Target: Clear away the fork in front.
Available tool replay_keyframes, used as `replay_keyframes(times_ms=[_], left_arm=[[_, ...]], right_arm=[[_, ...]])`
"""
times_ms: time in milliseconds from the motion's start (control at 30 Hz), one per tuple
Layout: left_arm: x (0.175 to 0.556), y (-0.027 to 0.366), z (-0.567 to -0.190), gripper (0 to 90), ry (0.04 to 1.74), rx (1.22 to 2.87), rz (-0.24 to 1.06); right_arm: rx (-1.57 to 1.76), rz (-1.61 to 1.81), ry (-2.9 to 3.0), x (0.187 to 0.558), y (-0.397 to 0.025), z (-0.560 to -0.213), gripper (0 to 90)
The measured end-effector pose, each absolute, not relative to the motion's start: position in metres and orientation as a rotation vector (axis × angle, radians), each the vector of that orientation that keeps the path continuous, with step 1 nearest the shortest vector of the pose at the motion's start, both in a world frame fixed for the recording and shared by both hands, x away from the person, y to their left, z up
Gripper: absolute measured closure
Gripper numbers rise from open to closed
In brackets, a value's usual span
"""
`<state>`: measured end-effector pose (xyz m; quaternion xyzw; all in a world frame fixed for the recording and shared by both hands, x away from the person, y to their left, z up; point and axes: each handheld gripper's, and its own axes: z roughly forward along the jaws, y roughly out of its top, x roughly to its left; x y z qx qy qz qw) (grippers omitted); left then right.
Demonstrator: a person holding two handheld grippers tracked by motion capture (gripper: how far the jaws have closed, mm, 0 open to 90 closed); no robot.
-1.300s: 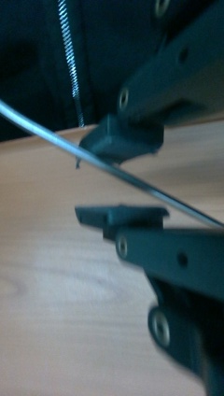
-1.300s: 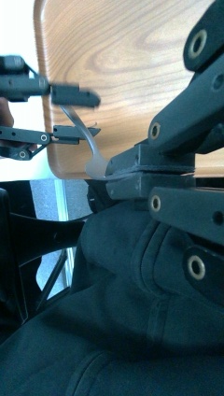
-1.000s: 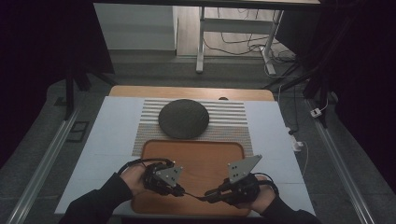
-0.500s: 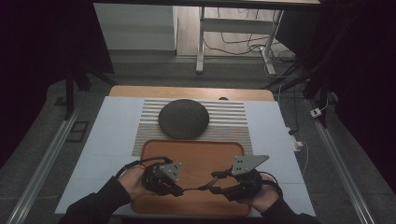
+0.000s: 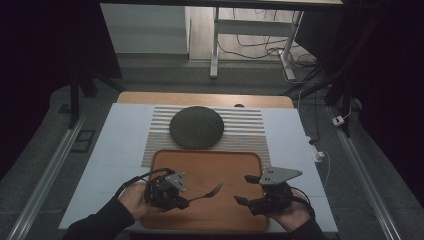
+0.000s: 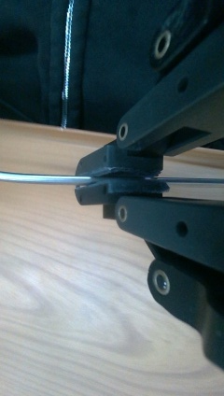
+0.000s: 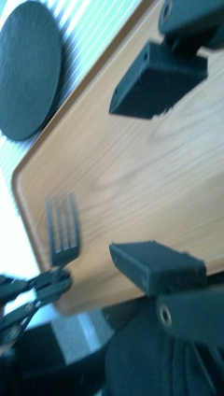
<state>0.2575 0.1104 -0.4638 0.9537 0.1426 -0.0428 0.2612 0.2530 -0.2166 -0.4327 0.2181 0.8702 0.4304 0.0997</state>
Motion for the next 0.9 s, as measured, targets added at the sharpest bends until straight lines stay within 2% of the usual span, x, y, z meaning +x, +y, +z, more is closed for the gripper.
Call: replay_keyframes(times_ms=[267, 433, 600, 900], left_arm=[[0.254, 0.130, -0.468, 85.9, 0.633, 2.549, -0.082], [0.253, 0.141, -0.473, 85.9, 0.799, 2.504, -0.084], [0.256, 0.149, -0.477, 85.9, 0.938, 2.460, -0.094], [0.265, 0.163, -0.491, 85.9, 1.178, 2.405, -0.130]], right_arm=[[0.756, 1.241, 2.523, 0.243, -0.231, -0.435, 11.4], [0.823, 1.214, 2.483, 0.239, -0.244, -0.437, 7.9], [0.881, 1.174, 2.433, 0.234, -0.256, -0.441, 0.5], [1.011, 1.146, 2.381, 0.224, -0.278, -0.446, 0.0]])
